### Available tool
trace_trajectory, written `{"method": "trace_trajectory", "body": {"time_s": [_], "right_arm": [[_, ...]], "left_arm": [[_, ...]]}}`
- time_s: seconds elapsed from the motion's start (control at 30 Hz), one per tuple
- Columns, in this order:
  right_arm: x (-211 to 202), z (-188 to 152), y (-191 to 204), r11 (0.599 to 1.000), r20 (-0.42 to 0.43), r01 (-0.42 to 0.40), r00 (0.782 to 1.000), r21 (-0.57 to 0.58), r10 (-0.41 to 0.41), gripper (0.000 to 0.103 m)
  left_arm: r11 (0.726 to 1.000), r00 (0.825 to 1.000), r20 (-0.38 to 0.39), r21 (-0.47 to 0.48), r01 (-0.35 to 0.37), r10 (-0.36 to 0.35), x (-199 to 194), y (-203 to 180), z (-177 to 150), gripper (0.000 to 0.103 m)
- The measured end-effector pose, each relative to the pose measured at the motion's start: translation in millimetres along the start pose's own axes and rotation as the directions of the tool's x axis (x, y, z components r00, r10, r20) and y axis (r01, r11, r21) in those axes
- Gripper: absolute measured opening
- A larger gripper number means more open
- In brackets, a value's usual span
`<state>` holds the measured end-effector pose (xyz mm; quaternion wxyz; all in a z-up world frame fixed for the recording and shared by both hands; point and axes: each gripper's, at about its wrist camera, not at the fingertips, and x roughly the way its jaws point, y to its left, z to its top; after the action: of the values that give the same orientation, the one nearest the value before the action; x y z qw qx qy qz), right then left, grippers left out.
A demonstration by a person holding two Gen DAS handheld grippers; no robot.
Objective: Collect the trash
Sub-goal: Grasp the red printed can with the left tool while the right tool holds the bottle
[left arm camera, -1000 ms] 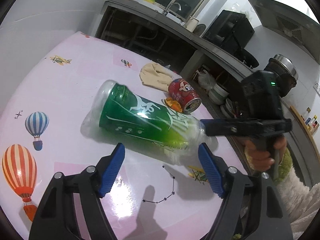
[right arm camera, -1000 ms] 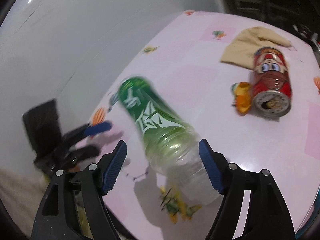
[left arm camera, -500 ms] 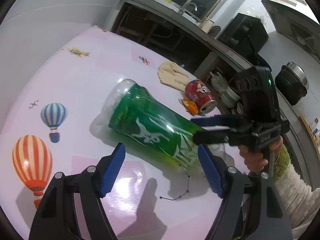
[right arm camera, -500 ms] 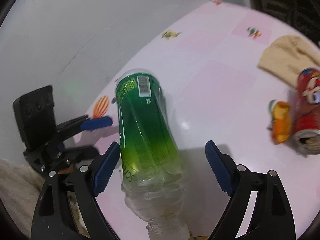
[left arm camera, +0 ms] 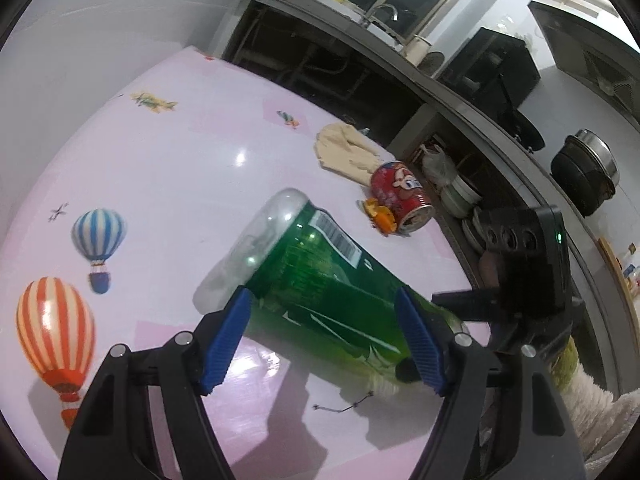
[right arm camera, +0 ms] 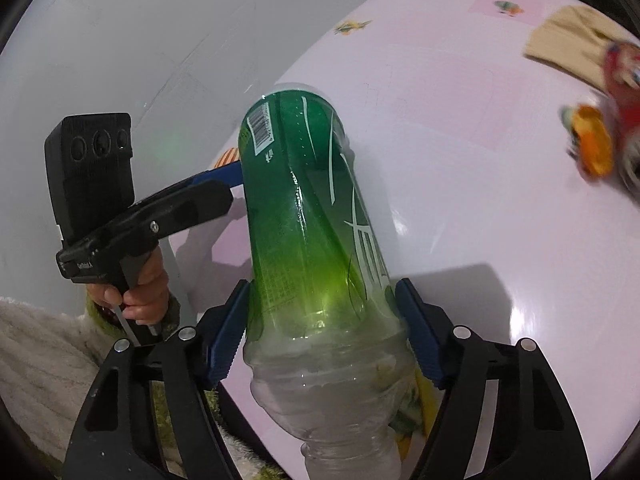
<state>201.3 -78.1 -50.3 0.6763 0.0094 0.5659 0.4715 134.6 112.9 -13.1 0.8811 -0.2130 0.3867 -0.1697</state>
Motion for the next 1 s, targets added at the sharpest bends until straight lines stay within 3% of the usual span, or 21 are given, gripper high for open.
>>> {"method": "trace_trajectory", "body": {"time_s": [0.17, 0.33, 0.47, 0.67, 0.77, 0.83, 1.0], "right_arm": [[-20.5, -36.2, -10.1, 0.994, 0.111, 0.021, 0.993, 0.105, -0.033, 0.068], [-60.7, -91.9, -25.0, 0.968, 0.239, 0.06, 0.964, 0.245, -0.12, 0.068], [-98.5, -120.9, -40.8, 0.928, 0.336, 0.085, 0.917, 0.364, -0.216, 0.068], [-134.4, -150.0, -52.7, 0.837, 0.397, 0.18, 0.816, 0.516, -0.421, 0.068], [-141.4, -159.7, -61.4, 0.775, 0.375, 0.251, 0.762, 0.581, -0.528, 0.068], [-143.6, -165.4, -68.8, 0.746, 0.359, 0.268, 0.745, 0.609, -0.561, 0.068], [-143.4, -171.4, -76.7, 0.737, 0.351, 0.266, 0.746, 0.622, -0.566, 0.068]], "left_arm": [[0.998, 0.999, 0.001, 0.043, 0.04, -0.04, 8.1, -19.2, 7.8, 0.072], [0.991, 0.998, -0.021, 0.117, 0.063, -0.061, 25.8, -48.5, 24.3, 0.072], [0.979, 0.995, -0.035, 0.181, 0.098, -0.093, 45.2, -81.0, 40.0, 0.076], [0.982, 0.995, -0.045, 0.168, 0.092, -0.086, 84.4, -113.3, 69.4, 0.085], [0.987, 0.996, -0.065, 0.146, 0.067, -0.058, 108.6, -123.1, 82.3, 0.085], [0.986, 0.998, -0.068, 0.165, 0.03, -0.019, 124.6, -132.9, 85.3, 0.085], [0.962, 0.989, -0.04, 0.241, -0.13, 0.143, 162.4, -153.2, 82.3, 0.085]]}}
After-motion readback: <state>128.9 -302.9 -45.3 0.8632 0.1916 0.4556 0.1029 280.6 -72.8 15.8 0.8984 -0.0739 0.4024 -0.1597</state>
